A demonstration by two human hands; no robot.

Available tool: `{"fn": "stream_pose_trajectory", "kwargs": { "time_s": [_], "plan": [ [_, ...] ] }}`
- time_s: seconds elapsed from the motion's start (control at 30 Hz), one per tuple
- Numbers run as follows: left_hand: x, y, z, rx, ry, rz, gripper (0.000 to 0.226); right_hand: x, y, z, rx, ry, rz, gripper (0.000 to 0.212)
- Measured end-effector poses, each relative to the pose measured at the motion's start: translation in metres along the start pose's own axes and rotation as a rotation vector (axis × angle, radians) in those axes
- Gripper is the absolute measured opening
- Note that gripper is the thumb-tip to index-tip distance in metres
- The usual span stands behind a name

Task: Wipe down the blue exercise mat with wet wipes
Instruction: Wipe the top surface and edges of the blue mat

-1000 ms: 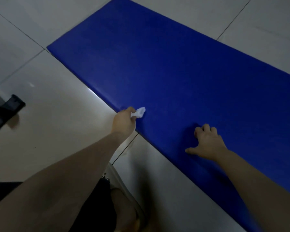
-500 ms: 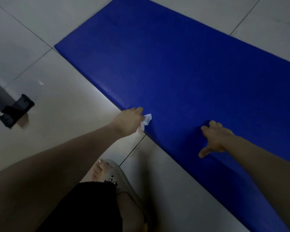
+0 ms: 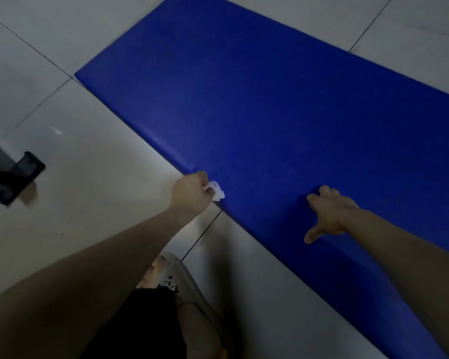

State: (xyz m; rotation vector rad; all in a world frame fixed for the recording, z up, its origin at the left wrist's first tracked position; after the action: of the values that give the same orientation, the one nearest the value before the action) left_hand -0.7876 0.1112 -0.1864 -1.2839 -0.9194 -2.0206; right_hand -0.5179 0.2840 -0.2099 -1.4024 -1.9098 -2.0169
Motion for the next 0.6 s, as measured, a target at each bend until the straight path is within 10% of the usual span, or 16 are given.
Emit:
{"fn": "stream_pose_trajectory", "kwargs": {
  "time_s": [0.23, 0.6],
  "plan": [
    [-0.019, 0.017, -0.005, 0.281, 0.407, -0.036, 0.027, 0.000, 0.001, -0.001, -0.004, 0.009, 0.003, 0.110],
    [-0.039, 0.041, 0.025, 0.119, 0.129, -0.071, 0.022, 0.000, -0.001, -0.001, -0.008, 0.023, 0.014, 0.112]
  ]
}}
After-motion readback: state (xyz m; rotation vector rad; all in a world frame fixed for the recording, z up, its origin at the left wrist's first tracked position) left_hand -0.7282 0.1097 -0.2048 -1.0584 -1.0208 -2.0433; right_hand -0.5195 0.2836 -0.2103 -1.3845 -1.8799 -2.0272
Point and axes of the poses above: each hand's wrist, its own y-axis away from the middle knuckle, its own x-axis out of the back of the hand, z = x × y, the point moved 9 cm from there along -y, towards the middle knuckle, and after that the axes turned 10 degrees about x, right-handed, at the moved point
